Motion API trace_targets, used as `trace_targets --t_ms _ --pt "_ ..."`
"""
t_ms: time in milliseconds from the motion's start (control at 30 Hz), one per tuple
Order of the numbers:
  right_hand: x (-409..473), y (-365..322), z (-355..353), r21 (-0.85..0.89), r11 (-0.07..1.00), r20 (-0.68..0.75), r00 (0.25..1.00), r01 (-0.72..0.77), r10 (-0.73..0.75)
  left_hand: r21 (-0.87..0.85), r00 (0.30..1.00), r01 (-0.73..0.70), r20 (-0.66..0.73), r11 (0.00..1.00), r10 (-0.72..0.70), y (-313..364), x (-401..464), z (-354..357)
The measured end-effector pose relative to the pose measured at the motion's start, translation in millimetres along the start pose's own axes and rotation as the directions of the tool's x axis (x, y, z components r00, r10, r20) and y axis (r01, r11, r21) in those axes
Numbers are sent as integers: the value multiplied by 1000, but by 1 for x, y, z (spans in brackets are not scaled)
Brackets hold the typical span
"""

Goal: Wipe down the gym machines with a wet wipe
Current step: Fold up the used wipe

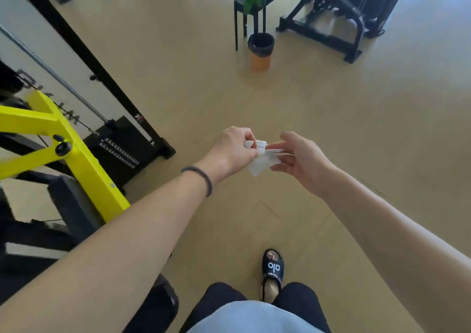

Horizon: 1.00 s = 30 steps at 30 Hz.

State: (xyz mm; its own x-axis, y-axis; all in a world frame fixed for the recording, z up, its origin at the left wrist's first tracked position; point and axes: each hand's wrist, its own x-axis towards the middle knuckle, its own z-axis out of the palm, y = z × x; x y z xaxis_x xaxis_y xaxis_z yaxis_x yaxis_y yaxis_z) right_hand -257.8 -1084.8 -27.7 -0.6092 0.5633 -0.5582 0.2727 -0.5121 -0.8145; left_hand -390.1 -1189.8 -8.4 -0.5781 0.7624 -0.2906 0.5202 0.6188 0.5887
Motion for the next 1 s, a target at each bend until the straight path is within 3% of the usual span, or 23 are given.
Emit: trace_targets --t_ms 100,300,500,600,733,867,1000 --pt "33 -35 -8 -41 999 32 999 13 -12 -46 1000 -11 1 999 11 20 47 -4" --pt "121 -88 -17 88 996 99 995 -23 14 -328 997 45 72 944 -23 45 143 -18" --pt "234 -140 -7 92 996 59 998 -3 -3 -398 993 81 107 914 -42 42 275 -44" --pt "286 -170 6 106 994 86 996 16 -25 -376 990 61 142 925 -8 37 348 -65" --pt "357 -219 13 41 998 -41 998 49 -48 -213 988 4 153 977 30 47 437 -103" --pt "420 -273 4 32 997 -113 991 69 -65 -137 959 59 284 989 -17 61 517 -131" --pt "492 -325 -10 77 994 -147 986 84 -72 -269 921 135 388 954 -21 76 594 -143"
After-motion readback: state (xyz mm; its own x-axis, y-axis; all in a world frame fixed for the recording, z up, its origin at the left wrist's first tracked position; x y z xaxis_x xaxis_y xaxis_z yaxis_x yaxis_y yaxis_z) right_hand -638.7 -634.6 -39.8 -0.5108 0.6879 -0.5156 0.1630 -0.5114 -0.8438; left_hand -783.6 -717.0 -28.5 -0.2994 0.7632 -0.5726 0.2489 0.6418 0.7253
